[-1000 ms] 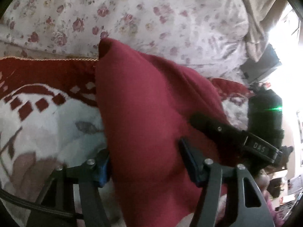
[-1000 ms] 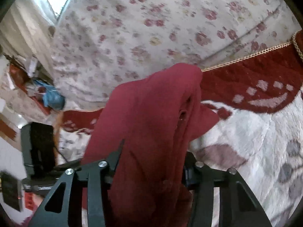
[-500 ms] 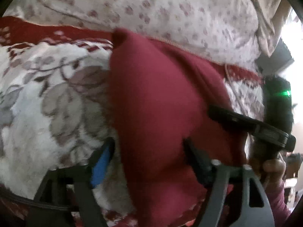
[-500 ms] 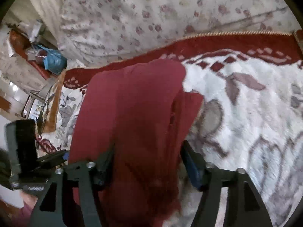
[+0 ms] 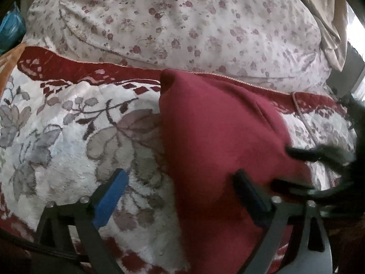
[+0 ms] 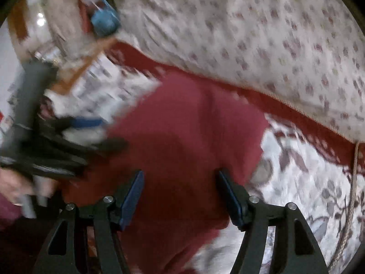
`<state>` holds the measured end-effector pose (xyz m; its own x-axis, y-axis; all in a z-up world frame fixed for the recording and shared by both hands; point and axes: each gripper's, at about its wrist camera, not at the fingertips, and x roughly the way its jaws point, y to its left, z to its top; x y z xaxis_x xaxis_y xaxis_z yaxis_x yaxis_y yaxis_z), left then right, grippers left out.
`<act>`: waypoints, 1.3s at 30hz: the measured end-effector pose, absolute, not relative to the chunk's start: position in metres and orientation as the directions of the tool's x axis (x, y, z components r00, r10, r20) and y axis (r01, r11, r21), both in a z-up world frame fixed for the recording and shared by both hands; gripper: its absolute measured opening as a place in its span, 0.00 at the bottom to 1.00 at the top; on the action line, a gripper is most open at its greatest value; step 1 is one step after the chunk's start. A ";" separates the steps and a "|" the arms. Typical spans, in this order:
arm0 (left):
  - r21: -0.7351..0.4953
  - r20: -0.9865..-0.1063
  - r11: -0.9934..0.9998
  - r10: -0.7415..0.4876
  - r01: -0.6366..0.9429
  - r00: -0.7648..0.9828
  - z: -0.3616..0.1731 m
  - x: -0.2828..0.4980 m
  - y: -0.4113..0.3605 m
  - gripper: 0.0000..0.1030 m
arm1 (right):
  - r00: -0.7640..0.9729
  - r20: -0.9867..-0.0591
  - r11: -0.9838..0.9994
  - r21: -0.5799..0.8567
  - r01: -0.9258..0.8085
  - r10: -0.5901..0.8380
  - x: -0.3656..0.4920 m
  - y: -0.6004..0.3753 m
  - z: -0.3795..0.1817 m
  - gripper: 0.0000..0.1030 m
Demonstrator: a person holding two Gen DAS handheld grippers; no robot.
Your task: Fold small clothes
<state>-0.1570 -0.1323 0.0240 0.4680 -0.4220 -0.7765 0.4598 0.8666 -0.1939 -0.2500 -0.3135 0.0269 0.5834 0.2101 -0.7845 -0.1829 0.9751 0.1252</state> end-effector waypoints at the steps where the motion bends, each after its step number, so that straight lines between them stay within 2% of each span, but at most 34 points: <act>1: -0.192 -0.779 0.869 -0.418 0.456 0.468 0.023 -0.157 -0.133 0.93 | 0.592 -0.777 0.976 0.138 -0.167 0.211 -0.250 -0.319 0.020 0.69; 9: -0.150 -0.774 0.882 -0.386 0.448 0.502 0.026 -0.164 -0.138 0.93 | 0.619 -0.759 0.979 0.130 -0.156 0.200 -0.270 -0.312 0.047 0.70; 13: -0.126 -0.769 0.892 -0.364 0.434 0.526 0.030 -0.169 -0.136 0.93 | 0.649 -0.728 0.975 0.154 -0.160 0.221 -0.292 -0.306 0.061 0.75; 17: -0.091 -0.759 0.898 -0.342 0.430 0.555 0.036 -0.179 -0.132 0.93 | 0.635 -0.742 0.977 0.161 -0.141 0.214 -0.303 -0.304 0.051 0.75; 22: -0.061 -0.757 0.903 -0.320 0.425 0.570 0.043 -0.188 -0.128 0.93 | 0.590 -0.801 0.994 0.110 -0.014 0.097 -0.297 -0.315 0.021 0.75; 25: -0.036 -0.738 0.909 -0.304 0.415 0.602 0.052 -0.195 -0.122 0.93 | 0.624 -0.771 0.983 0.182 0.024 0.127 -0.309 -0.325 0.031 0.75; 28: -0.044 -0.712 0.913 -0.313 0.405 0.628 0.064 -0.202 -0.116 0.93 | 0.661 -0.742 0.983 0.181 0.036 0.112 -0.321 -0.326 0.049 0.76; 34: -0.070 -0.674 0.918 -0.333 0.391 0.660 0.086 -0.215 -0.110 0.93 | 0.732 -0.678 0.983 0.171 0.066 0.069 -0.337 -0.316 0.083 0.87; 39: -0.034 -0.651 0.931 -0.296 0.362 0.700 0.099 -0.227 -0.106 0.93 | 0.748 -0.664 0.980 0.166 0.112 0.027 -0.337 -0.304 0.094 0.89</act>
<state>-0.2274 -0.1062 0.0992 0.6995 -0.2957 -0.6506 0.3624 0.9314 -0.0337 -0.3368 -0.3040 0.0941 0.7477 0.0272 -0.6635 0.1117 0.9798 0.1660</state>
